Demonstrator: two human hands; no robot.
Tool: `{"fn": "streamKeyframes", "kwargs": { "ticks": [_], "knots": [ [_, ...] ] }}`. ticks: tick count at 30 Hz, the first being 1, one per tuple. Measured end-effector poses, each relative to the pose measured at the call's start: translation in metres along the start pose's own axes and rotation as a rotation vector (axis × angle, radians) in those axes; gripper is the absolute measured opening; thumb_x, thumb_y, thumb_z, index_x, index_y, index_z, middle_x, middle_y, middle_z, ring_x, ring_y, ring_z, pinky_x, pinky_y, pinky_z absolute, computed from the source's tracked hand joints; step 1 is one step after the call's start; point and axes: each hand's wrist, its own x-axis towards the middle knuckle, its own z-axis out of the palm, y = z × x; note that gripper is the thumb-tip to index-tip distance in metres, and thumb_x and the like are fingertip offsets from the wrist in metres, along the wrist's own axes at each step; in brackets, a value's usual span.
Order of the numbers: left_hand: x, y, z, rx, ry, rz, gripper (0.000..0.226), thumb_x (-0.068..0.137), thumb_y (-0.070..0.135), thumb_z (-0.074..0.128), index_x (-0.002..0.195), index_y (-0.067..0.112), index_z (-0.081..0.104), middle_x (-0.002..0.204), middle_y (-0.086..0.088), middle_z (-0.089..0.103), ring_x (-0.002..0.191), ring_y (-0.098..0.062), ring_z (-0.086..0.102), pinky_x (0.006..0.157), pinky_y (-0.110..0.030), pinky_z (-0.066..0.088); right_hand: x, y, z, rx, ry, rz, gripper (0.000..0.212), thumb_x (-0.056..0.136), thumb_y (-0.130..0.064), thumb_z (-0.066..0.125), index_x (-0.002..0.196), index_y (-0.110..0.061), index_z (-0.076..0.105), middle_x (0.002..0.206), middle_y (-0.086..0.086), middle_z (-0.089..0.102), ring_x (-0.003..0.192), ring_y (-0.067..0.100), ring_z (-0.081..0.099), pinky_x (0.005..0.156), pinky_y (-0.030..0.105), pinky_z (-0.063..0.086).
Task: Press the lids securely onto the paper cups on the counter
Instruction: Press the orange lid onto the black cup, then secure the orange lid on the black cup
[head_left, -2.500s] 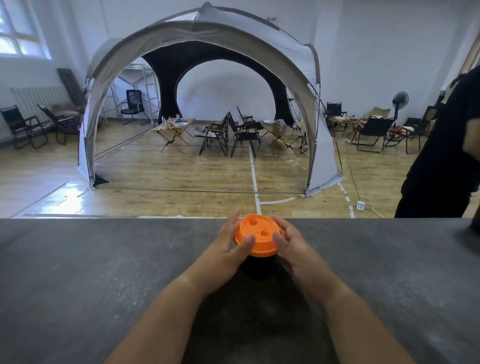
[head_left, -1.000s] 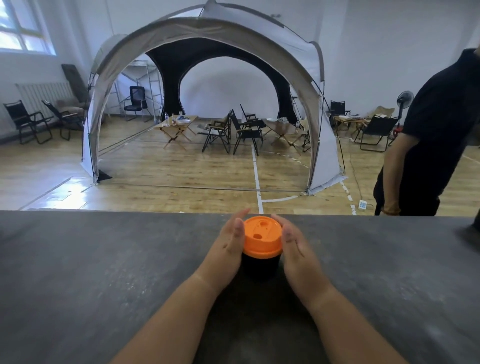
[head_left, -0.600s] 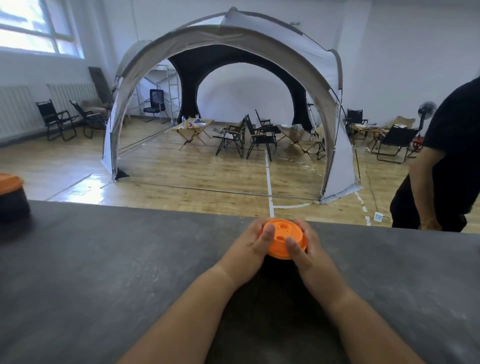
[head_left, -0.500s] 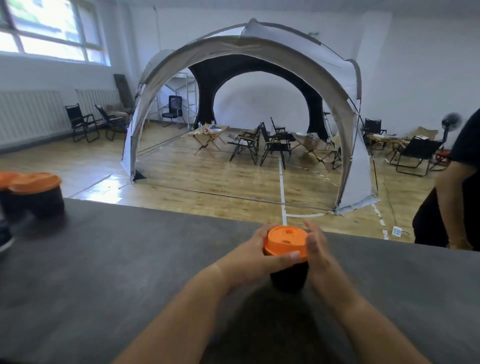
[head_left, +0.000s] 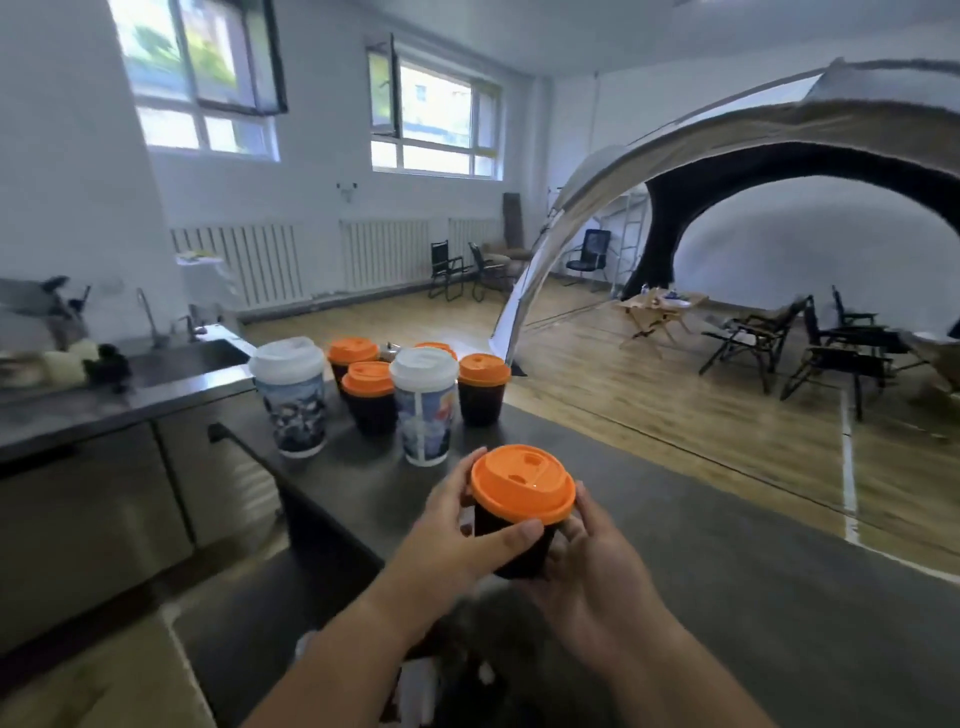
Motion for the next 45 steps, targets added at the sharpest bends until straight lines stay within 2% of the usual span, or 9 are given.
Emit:
{"fn": "streamKeyframes", "kwargs": {
  "ticks": [4,10,14,18,23,28,32,39,45],
  "knots": [
    [0.011,-0.017,-0.050,0.211,0.234,0.063,0.122,0.052,0.047,0.091,0.148,0.040,0.016,0.144,0.010,0.036,0.135,-0.007,0.036,0.116,-0.033,0.029,0.047,0.025,0.062,0.026,-0.066,0.044,0.058,0.094,-0.055,0.044,0.126,-0.012,0.067,0.126,0.017,0.067,0.123,0.034,0.059,0.110,0.052,0.040],
    [0.042,-0.038,-0.113,0.153,0.375,0.004,0.111,0.067,0.012,0.087,0.151,0.024,0.015,0.144,0.004,0.043,0.132,-0.014,0.043,0.106,-0.025,0.034,0.096,0.046,0.129,-0.124,0.029,0.020,0.049,0.105,-0.044,0.035,0.129,-0.011,0.061,0.124,0.012,0.067,0.106,0.025,0.063,0.076,0.035,0.050],
    [0.053,-0.054,-0.134,0.155,0.395,-0.031,0.108,0.066,0.016,0.088,0.150,0.026,0.019,0.147,0.001,0.045,0.131,-0.015,0.045,0.112,-0.035,0.036,0.114,0.057,0.140,-0.136,0.045,0.007,0.046,0.104,-0.043,0.038,0.130,-0.012,0.060,0.128,0.013,0.066,0.116,0.027,0.060,0.092,0.039,0.048],
    [0.056,-0.064,-0.142,0.142,0.399,-0.042,0.101,0.070,0.014,0.085,0.149,0.025,0.022,0.142,0.006,0.045,0.125,-0.006,0.042,0.103,-0.023,0.033,0.127,0.066,0.135,-0.158,0.052,0.011,0.054,0.102,-0.049,0.038,0.140,-0.013,0.053,0.139,0.010,0.060,0.132,0.025,0.051,0.114,0.043,0.035],
    [0.055,-0.064,-0.136,0.177,0.403,-0.079,0.106,0.069,0.014,0.085,0.150,0.024,0.018,0.144,0.006,0.044,0.137,-0.016,0.038,0.111,-0.030,0.031,0.122,0.069,0.131,-0.149,0.029,0.023,0.055,0.104,-0.046,0.035,0.145,-0.011,0.046,0.146,0.009,0.053,0.139,0.026,0.043,0.114,0.040,0.030],
    [0.020,-0.057,-0.101,0.214,0.665,-0.039,0.099,0.068,0.014,0.086,0.146,0.021,0.026,0.139,-0.001,0.032,0.131,-0.018,0.038,0.108,-0.026,0.032,0.106,0.057,0.112,-0.112,0.058,0.009,0.058,0.104,-0.045,0.036,0.152,-0.014,0.033,0.156,0.010,0.039,0.147,0.026,0.031,0.118,0.041,0.022],
    [0.008,-0.048,-0.062,0.059,0.432,0.048,0.068,0.075,0.013,0.081,0.119,0.041,0.037,0.119,0.009,0.048,0.105,-0.002,0.052,0.082,-0.012,0.046,0.083,0.032,0.070,-0.049,0.095,-0.019,0.060,0.102,-0.048,0.038,0.150,-0.013,0.036,0.156,0.015,0.036,0.146,0.031,0.030,0.120,0.047,0.024],
    [0.033,-0.004,0.018,-0.059,0.007,0.115,0.049,0.086,0.021,0.071,0.121,0.040,0.043,0.118,0.013,0.055,0.108,-0.001,0.055,0.083,-0.014,0.049,0.004,-0.028,0.000,0.022,0.189,-0.160,0.039,0.100,-0.042,0.046,0.127,-0.017,0.059,0.123,0.013,0.065,0.110,0.029,0.062,0.094,0.043,0.048],
    [0.044,0.029,0.163,-0.082,-0.411,0.140,0.031,0.087,0.013,0.069,0.110,0.029,0.056,0.106,0.000,0.064,0.091,-0.005,0.063,0.079,-0.019,0.051,-0.104,-0.093,-0.105,-0.043,0.494,-0.484,0.023,0.099,-0.022,0.049,0.114,-0.012,0.063,0.104,0.010,0.071,0.088,0.024,0.065,0.072,0.034,0.047]
  ]
}}
